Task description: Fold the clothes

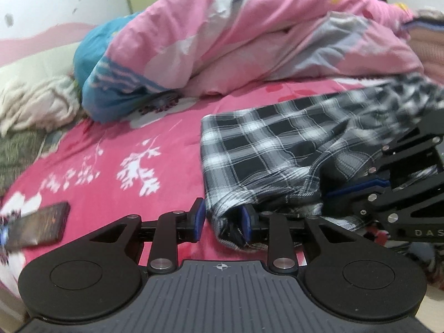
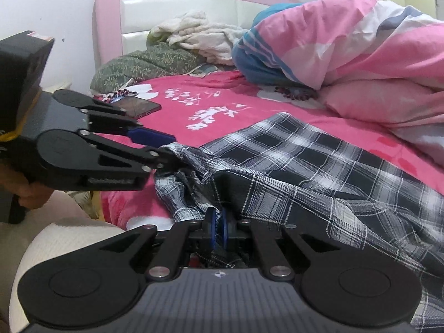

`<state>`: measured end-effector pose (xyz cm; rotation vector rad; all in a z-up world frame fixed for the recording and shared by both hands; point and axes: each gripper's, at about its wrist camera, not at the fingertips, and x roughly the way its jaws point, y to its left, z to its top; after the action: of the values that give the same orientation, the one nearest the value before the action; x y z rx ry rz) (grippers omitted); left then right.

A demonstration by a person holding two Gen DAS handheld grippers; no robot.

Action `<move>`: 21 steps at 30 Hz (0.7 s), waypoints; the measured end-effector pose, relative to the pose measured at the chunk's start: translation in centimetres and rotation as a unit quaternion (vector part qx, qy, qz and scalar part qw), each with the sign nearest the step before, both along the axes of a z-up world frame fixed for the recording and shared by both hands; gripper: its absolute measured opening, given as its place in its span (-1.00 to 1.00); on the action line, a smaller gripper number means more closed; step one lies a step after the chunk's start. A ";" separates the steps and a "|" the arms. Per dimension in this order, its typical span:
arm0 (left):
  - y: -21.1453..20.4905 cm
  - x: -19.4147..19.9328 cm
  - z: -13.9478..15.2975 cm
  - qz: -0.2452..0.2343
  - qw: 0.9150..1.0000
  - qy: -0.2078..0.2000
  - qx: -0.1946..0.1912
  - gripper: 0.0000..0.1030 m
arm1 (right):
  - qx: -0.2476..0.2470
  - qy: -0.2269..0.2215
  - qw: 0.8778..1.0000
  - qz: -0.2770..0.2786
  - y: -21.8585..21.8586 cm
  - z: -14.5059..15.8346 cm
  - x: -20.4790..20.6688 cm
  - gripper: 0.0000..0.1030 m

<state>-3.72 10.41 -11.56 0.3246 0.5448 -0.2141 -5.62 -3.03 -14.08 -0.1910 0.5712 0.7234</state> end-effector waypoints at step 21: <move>2.6 -0.7 0.7 -0.004 0.986 -0.040 -0.164 -0.89 | -0.022 -0.048 0.997 -0.063 1.9 0.0 1.0 -0.92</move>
<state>-4.39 13.04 -10.88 0.0150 0.4206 -0.2923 -4.62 -1.14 -14.10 -0.2270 0.5024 0.5774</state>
